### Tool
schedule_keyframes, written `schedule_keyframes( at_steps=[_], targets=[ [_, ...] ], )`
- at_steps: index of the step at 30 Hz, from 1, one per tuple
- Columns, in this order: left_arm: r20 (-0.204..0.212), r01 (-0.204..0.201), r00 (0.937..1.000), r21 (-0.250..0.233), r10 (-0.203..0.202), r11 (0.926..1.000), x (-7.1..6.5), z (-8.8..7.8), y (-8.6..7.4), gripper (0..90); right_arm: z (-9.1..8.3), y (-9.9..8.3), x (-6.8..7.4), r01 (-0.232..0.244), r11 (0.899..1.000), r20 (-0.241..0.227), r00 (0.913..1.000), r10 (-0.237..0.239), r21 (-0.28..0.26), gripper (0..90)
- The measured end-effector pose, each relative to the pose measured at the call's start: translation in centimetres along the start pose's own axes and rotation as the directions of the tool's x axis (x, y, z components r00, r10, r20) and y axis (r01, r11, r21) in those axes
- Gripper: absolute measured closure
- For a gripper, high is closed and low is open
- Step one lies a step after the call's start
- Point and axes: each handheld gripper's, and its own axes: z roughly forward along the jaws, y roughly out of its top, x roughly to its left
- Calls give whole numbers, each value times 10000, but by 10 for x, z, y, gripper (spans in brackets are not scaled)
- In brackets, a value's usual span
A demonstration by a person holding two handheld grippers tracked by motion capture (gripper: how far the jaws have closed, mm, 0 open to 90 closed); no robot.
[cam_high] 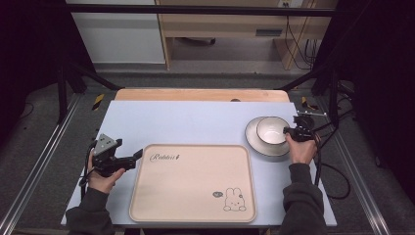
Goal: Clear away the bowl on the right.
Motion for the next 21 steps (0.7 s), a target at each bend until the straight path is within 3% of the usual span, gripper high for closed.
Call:
schedule_keyframes(
  at_steps=[6,21],
  targets=[
    [53,-33,10000,-19,33,10000,-1,-1,0,118,-7,1,2,-180,9998,-154,9997,179,-115,815],
    [83,-76,9999,-52,77,10000,-3,-2,0,118,-28,5,4,-130,9971,-833,9965,67,-756,813]
  ],
)
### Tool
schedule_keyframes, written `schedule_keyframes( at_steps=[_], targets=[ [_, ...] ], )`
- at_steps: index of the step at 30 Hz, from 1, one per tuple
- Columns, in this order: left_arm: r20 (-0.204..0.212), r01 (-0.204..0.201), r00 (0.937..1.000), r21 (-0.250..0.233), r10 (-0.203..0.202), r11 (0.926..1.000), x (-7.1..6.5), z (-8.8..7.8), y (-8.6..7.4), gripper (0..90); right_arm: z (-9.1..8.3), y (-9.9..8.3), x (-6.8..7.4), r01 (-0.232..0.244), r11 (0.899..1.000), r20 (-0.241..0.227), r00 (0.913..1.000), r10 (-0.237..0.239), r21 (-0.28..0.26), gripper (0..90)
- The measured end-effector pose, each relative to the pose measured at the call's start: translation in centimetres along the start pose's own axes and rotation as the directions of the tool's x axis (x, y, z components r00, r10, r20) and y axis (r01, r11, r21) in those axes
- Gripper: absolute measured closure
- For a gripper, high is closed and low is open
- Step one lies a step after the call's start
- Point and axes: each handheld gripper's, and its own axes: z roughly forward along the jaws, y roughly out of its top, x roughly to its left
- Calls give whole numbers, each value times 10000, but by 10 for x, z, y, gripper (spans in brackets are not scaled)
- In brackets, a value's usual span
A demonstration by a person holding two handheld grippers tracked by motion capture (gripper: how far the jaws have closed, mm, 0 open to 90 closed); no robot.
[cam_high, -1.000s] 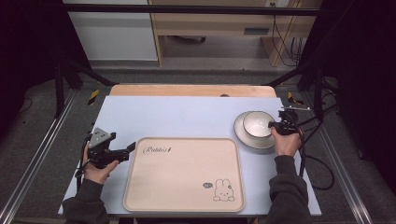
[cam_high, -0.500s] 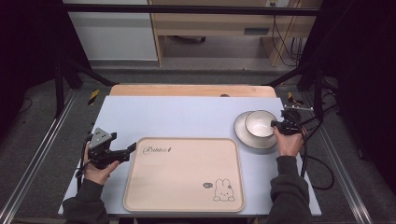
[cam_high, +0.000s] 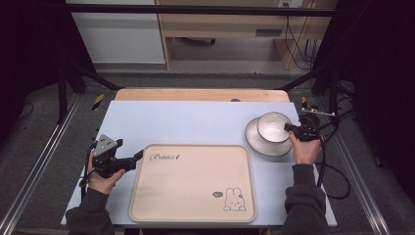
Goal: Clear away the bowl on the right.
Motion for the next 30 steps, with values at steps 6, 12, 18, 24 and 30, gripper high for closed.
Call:
schedule_keyframes(
  at_steps=[6,12,18,24,30],
  targets=[
    [-1,-34,10000,18,34,10000,0,0,0,118,-5,1,4,238,9994,-259,9994,-244,-239,813],
    [-4,-27,10000,-11,27,10000,0,0,0,118,-10,2,12,588,9977,-345,9976,-600,-347,811],
    [10,-48,10000,-16,48,10000,-1,0,0,118,-15,3,19,747,9963,-650,9949,-775,-432,807],
    [46,-60,10000,-40,60,10000,-2,-1,1,119,-20,4,27,959,9939,-896,9909,-1005,-551,801],
    [99,-89,9999,-69,90,9999,-3,-1,1,118,-26,4,38,1185,9905,-1231,9843,-1264,-694,800]
  ],
)
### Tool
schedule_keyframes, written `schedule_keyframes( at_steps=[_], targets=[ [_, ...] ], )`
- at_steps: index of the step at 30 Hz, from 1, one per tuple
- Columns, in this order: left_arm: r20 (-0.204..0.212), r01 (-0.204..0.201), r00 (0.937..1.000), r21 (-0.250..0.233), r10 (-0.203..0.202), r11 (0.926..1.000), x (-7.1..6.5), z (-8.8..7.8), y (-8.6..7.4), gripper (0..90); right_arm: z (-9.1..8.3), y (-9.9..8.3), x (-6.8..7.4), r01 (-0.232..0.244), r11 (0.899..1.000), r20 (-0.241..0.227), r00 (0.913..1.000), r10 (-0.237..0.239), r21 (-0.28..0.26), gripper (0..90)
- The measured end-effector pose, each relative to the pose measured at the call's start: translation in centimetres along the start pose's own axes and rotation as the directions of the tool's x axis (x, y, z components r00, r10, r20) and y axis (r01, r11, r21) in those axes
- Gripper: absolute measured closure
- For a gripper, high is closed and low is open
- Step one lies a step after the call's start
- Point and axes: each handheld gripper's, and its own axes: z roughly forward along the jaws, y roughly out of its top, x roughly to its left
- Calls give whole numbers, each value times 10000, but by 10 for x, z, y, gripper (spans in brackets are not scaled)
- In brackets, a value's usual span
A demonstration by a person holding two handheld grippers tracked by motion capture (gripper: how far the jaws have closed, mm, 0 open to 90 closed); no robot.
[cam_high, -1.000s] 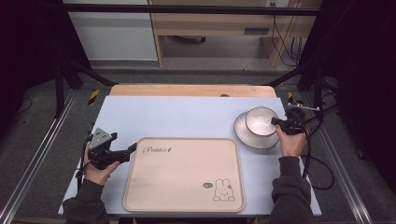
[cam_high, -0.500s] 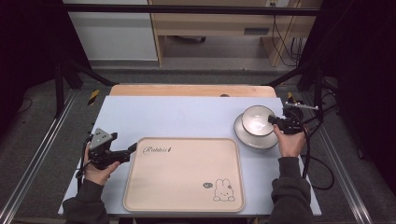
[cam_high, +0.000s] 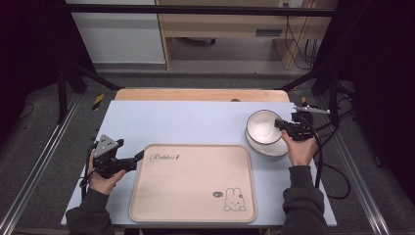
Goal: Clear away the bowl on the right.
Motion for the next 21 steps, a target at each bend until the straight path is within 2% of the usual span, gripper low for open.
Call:
schedule_keyframes(
  at_steps=[4,9,15,21],
  targets=[
    [9,-25,10000,-23,25,10000,-1,0,0,119,-2,1,11,164,9999,-505,9986,-163,14,800],
    [21,-38,10000,-40,38,10000,-1,-1,1,119,-2,2,23,453,9990,-788,9959,-452,-2,800],
    [15,-42,10000,-53,42,10000,-2,-1,1,118,1,0,32,441,9990,-1214,9917,-425,108,802],
    [14,-4,10000,-89,4,10000,-1,-1,1,119,4,-2,44,722,9971,-1487,9865,-682,223,801]
  ],
)
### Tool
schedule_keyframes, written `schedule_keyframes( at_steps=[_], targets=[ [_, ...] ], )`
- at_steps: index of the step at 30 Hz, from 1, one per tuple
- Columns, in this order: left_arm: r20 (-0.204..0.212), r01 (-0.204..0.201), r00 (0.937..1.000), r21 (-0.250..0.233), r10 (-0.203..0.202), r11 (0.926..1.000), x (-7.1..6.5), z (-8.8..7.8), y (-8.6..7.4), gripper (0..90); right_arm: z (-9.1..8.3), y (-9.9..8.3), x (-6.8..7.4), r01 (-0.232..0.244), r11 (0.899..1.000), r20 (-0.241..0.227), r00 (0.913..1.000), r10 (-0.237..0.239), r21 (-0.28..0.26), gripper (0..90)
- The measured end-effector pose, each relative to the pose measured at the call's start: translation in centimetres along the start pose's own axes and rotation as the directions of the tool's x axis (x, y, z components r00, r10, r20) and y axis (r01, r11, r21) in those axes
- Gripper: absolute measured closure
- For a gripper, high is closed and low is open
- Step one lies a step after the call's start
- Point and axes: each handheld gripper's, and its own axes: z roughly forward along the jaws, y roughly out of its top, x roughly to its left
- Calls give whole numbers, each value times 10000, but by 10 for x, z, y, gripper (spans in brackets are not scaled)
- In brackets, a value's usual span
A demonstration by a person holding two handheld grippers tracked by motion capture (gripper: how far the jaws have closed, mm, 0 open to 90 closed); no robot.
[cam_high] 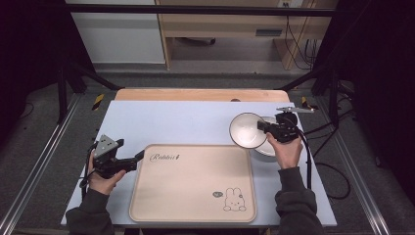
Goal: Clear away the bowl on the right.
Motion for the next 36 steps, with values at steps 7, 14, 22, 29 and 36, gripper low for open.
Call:
schedule_keyframes(
  at_steps=[7,14,22,29,36],
  targets=[
    [-5,7,10000,3,-7,10000,0,0,0,119,1,-1,10,28,10000,-351,9994,-26,60,801],
    [-12,5,10000,19,-5,10000,0,0,0,119,3,-1,19,225,9997,-604,9979,-219,95,799],
    [-20,-49,10000,1,49,10000,0,0,0,119,6,-2,34,514,9984,-1025,9935,-487,239,797],
    [-5,-53,10000,-7,53,10000,-1,0,1,119,12,-4,49,811,9958,-1412,9872,-744,425,803],
    [-4,-52,10000,-11,52,10000,-1,-1,1,119,20,-7,58,952,9932,-1631,9831,-833,667,808]
  ],
)
